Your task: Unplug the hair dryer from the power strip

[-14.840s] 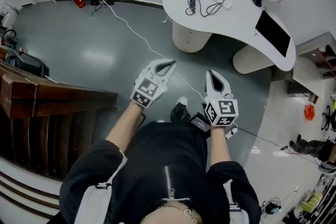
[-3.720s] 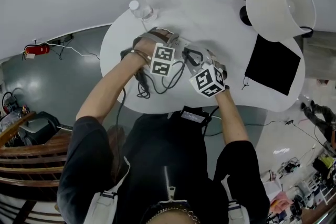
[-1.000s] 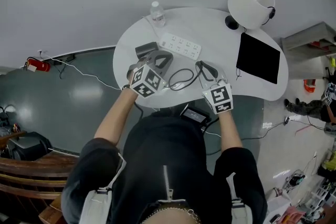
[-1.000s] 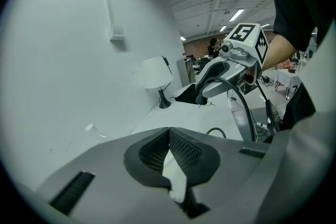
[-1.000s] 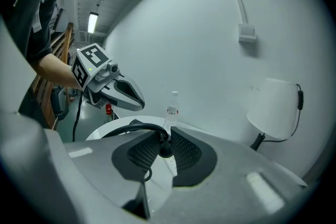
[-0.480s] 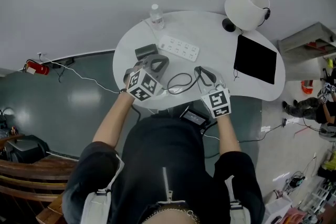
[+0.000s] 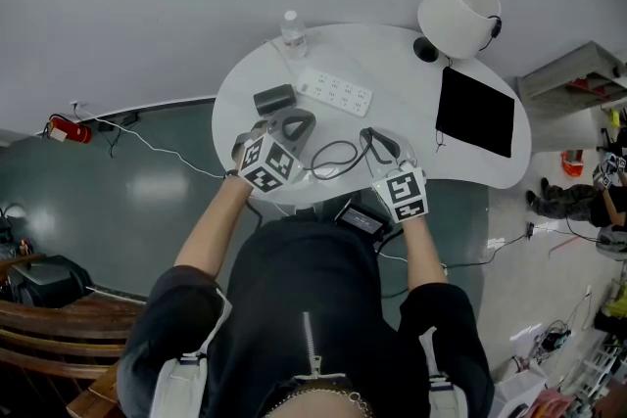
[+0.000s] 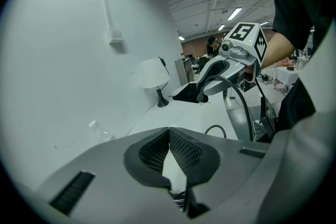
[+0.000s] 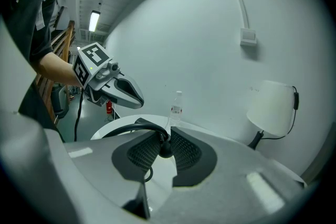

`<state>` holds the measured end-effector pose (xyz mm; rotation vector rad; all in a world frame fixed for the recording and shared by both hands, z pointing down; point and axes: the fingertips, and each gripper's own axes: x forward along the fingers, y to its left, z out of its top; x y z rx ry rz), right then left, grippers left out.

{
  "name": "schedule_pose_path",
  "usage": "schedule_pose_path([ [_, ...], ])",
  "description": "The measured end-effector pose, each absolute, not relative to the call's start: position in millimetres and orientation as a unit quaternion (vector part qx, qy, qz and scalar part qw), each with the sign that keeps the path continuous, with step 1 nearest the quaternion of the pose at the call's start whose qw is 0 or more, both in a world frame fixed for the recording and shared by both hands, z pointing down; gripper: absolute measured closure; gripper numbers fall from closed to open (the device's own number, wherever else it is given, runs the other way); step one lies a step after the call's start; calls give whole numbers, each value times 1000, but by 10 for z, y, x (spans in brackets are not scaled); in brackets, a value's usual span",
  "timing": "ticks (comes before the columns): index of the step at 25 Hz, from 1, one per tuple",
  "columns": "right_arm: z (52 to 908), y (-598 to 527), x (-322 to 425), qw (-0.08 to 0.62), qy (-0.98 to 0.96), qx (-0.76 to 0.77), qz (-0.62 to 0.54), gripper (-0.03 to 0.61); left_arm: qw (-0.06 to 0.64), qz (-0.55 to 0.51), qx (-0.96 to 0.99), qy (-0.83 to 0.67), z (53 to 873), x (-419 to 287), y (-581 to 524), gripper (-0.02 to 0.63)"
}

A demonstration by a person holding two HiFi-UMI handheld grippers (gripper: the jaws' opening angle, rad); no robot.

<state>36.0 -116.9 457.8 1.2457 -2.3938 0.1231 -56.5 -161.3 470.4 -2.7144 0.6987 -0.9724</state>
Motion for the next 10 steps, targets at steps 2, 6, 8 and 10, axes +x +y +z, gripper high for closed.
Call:
schedule_pose_path([
  [2,4572,-1167,358,219,-865,450,44,523,92,-330,-910,232,4708,-579,-1616,601],
  [6,4556,-1187,370,219,-864,451,42,523,93,-332,-909,232,4713,-604,-1641,601],
  [8,4552,-1190,358,220,-864,451,41,523,92,-332,-909,232,4712,-621,-1643,601],
  [10,4548,-1186,351,220,-864,451,41,523,91,-333,-909,232,4715,-625,-1637,601],
])
